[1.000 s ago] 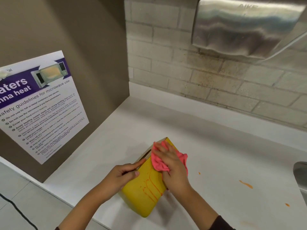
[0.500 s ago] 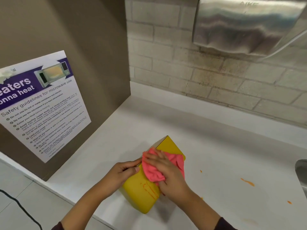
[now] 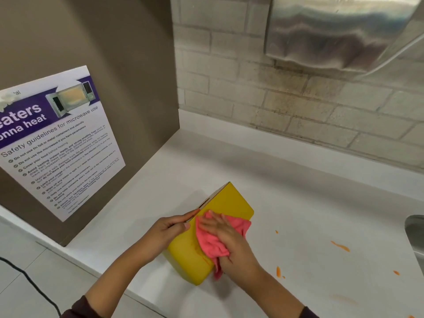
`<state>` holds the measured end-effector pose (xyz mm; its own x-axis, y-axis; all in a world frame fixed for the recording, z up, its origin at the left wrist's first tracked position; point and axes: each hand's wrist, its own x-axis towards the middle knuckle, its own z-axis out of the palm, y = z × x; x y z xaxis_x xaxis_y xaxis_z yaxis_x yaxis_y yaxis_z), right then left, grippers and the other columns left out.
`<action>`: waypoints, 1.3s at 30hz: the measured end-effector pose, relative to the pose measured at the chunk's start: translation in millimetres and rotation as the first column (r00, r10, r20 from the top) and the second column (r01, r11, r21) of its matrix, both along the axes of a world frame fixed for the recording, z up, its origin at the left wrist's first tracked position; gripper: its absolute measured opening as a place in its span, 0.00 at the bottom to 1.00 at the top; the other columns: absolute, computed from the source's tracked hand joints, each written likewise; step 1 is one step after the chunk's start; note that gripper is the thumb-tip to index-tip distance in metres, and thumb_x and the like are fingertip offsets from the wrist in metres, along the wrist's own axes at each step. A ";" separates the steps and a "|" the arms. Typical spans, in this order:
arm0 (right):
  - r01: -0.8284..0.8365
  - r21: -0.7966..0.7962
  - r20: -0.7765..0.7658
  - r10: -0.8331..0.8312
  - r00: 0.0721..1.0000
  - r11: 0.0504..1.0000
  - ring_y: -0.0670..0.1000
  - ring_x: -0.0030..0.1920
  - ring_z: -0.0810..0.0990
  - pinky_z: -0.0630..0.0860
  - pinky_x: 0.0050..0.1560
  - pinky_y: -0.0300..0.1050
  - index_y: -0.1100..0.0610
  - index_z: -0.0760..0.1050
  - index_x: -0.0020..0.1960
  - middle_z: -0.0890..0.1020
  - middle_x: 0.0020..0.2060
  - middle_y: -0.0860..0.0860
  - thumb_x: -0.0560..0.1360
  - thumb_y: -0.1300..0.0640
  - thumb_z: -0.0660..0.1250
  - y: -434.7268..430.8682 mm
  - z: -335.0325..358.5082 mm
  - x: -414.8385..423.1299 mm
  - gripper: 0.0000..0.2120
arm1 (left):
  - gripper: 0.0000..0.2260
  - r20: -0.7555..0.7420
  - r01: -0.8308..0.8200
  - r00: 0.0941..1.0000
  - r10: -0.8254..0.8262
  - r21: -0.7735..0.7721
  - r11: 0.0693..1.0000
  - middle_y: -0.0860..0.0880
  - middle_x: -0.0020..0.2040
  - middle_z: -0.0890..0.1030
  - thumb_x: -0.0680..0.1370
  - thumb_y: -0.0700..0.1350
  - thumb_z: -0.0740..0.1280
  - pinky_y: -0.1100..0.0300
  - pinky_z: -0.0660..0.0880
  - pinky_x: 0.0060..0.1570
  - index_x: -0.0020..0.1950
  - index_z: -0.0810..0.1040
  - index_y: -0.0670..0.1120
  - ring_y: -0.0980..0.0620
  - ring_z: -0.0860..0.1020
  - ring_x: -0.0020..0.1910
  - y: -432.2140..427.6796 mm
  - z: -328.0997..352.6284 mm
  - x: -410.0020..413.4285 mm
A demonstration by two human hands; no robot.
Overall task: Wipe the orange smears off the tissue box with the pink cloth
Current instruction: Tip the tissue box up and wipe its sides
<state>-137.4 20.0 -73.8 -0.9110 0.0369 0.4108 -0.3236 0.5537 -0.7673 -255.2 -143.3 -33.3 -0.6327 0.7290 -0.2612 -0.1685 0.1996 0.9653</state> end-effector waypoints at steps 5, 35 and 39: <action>0.114 -0.087 -0.018 -0.116 0.993 0.990 0.48 0.72 0.64 0.56 0.73 0.49 0.44 0.70 0.66 0.70 0.68 0.37 0.71 0.73 0.60 35.1 -7.5 6.5 0.32 | 0.17 0.018 0.004 1.000 -0.003 -0.034 0.999 0.64 0.50 0.84 0.80 0.36 0.59 0.70 0.77 0.45 0.56 0.79 0.57 0.62 0.81 0.53 -1.5 1.8 -2.0; -0.012 -0.091 -0.002 0.012 1.000 0.996 0.49 0.72 0.63 0.53 0.74 0.50 0.48 0.72 0.64 0.71 0.67 0.35 0.75 0.67 0.62 20.0 -1.2 19.8 0.21 | 0.14 0.006 -0.017 1.000 0.017 -0.032 0.999 0.57 0.58 0.81 0.79 0.45 0.60 0.70 0.76 0.51 0.63 0.76 0.53 0.60 0.79 0.58 -1.6 2.4 7.3; 0.134 -0.196 -0.027 -0.142 0.990 0.972 0.49 0.71 0.66 0.53 0.74 0.48 0.48 0.74 0.60 0.76 0.63 0.40 0.71 0.64 0.62 -10.1 5.2 3.2 0.20 | 0.15 -0.004 -0.043 0.999 0.043 -0.024 0.999 0.57 0.58 0.82 0.76 0.50 0.61 0.72 0.75 0.51 0.61 0.78 0.54 0.61 0.79 0.58 0.2 4.0 9.8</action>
